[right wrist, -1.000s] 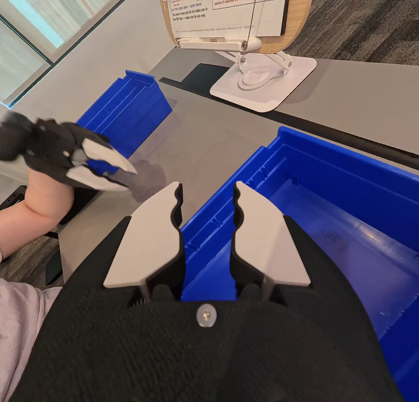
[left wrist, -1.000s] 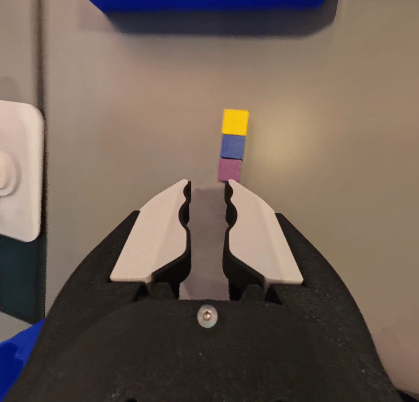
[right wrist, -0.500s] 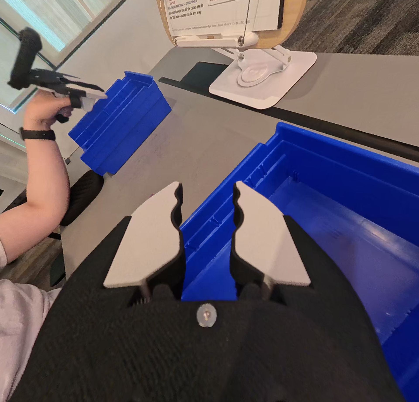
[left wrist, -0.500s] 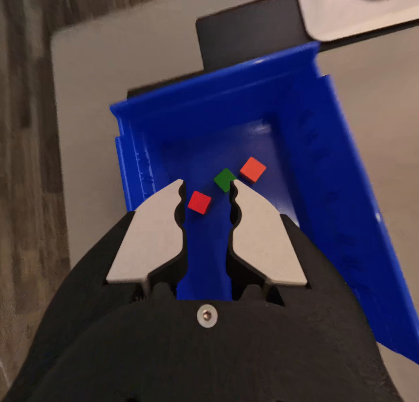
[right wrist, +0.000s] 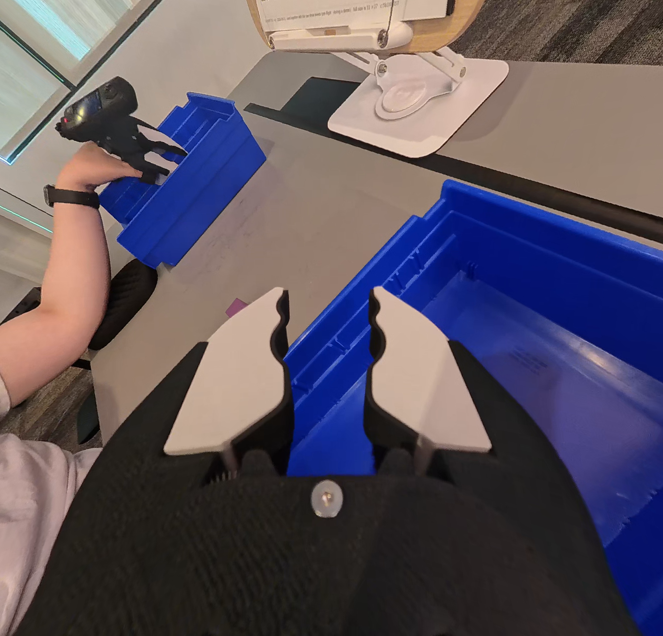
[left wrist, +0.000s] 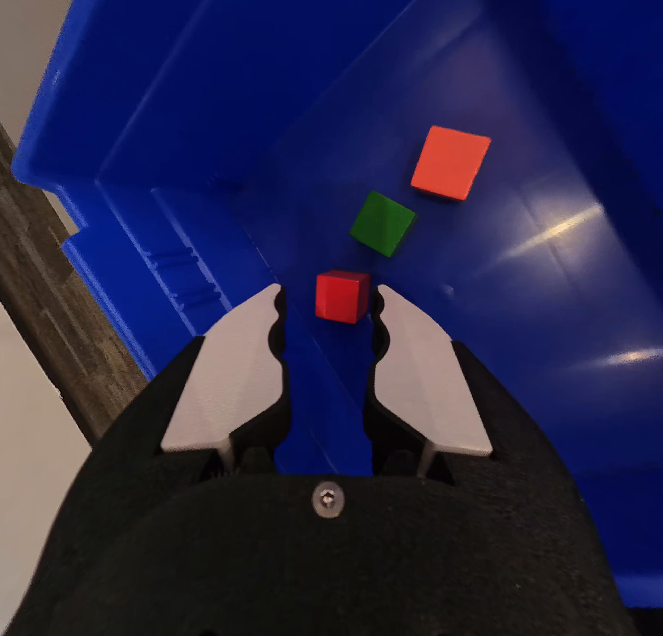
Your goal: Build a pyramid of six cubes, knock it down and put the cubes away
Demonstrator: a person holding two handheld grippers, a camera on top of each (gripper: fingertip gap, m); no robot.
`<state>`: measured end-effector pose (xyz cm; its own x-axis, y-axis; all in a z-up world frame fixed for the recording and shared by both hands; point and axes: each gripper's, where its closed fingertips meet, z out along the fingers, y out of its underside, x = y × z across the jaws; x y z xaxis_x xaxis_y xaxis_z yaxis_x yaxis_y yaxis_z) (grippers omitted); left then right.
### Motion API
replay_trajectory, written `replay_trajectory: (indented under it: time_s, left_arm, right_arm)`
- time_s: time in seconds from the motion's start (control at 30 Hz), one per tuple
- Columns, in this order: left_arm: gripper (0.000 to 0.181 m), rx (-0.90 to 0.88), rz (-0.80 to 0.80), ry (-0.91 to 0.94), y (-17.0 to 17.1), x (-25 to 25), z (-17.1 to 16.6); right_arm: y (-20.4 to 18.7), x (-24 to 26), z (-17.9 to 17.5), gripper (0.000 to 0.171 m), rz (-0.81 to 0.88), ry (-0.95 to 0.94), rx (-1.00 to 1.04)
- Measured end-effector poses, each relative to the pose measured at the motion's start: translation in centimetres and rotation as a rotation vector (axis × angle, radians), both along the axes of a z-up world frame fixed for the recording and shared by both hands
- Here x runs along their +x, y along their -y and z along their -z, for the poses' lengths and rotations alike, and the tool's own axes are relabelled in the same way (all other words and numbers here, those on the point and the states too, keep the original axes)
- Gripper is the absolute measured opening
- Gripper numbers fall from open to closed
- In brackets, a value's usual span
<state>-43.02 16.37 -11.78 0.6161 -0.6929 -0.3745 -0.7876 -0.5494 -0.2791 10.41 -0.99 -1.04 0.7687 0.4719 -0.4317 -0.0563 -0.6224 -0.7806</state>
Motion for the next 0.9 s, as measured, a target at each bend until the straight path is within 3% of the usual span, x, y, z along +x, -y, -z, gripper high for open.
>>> replay_trajectory:
  time_s: [0.27, 0.47, 0.53, 0.77, 0.9]
  left_arm:
    - [0.058, -0.063, 0.02, -0.038, 0.2, -0.3, 0.7]
    - [0.054, -0.093, 0.022, -0.106, 0.3, -0.6, 1.4]
    - [0.043, -0.151, 0.01, -0.102, 0.9, -0.4, 2.0]
    - [0.031, -0.232, 0.053, -0.062, 3.0, 1.1, 2.2]
    - [0.033, -0.248, 0.073, -0.078, 3.7, 1.2, 2.1]
  right_arm:
    - [-0.1, -1.1, 0.8, 0.043, -0.037, 0.036, -0.028]
    - [-0.1, -1.6, 1.2, 0.043, -0.059, 0.049, -0.043]
    - [-0.1, -1.7, 1.4, 0.043, -0.061, 0.056, -0.05]
    - [-0.1, -1.7, 1.6, 0.043, -0.063, 0.057, -0.056]
    - [-0.1, -1.6, 1.5, 0.043, -0.065, 0.055, -0.055]
